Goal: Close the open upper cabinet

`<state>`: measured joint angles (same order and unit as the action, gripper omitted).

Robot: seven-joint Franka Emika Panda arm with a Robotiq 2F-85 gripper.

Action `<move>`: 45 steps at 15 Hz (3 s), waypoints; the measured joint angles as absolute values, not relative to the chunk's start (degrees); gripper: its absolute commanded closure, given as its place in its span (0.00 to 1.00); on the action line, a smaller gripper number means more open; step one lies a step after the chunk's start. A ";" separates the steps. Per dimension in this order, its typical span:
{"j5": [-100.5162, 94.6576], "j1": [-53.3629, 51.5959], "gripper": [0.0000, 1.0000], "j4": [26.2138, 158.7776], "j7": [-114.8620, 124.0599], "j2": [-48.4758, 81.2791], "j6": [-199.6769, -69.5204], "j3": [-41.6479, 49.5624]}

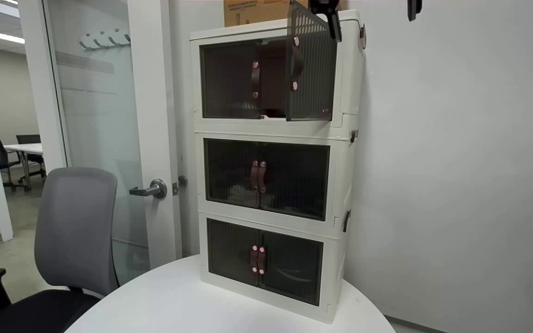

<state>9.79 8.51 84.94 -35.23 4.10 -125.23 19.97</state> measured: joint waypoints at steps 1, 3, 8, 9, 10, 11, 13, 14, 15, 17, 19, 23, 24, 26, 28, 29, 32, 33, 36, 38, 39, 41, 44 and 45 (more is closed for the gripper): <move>9.85 9.54 0.00 83.09 -35.09 5.86 -126.13 19.23; 10.00 11.44 0.00 79.71 -34.76 8.96 -128.16 17.48; 10.97 12.40 0.00 75.28 -33.96 13.31 -134.26 13.86; 11.16 12.09 0.00 75.02 -33.95 13.68 -135.53 13.22; 11.40 11.74 0.00 74.84 -33.95 13.94 -136.44 12.52; 11.86 11.44 0.00 74.69 -33.95 14.09 -136.72 11.73; 13.43 10.97 0.00 74.51 -34.09 14.16 -136.70 9.88; 14.24 10.78 0.00 74.45 -34.16 14.17 -136.68 8.93; 14.91 10.58 0.00 74.38 -34.22 14.19 -136.67 8.00; 15.85 10.23 0.00 74.32 -34.35 14.24 -136.66 6.47; 15.96 9.89 0.00 74.29 -34.35 14.39 -136.91 5.32; 15.92 9.28 0.00 74.20 -35.06 15.67 -140.38 4.09; 15.91 9.20 0.00 74.11 -35.42 16.24 -141.68 3.90; 15.91 9.06 0.00 73.59 -36.26 17.78 -144.49 3.58; 15.91 9.00 0.00 72.48 -37.00 19.74 -147.43 3.30; 15.91 8.99 0.00 71.84 -37.40 20.75 -149.05 3.18; 15.91 8.98 0.00 69.86 -38.39 23.37 -153.36 2.77; 15.91 8.98 0.00 69.30 -38.61 23.96 -154.67 2.61; 15.91 9.02 0.00 68.21 -39.33 24.69 -157.95 1.96; 15.91 9.06 0.00 68.27 -39.40 24.69 -158.65 1.66; 15.91 9.08 0.00 68.37 -39.40 24.69 -158.91 1.60; 15.91 9.08 0.00 68.67 -39.40 24.69 -159.66 1.50; 15.92 9.06 0.00 69.50 -39.37 24.68 -161.44 1.05; 15.92 9.06 0.00 69.81 -39.35 24.65 -162.11 0.82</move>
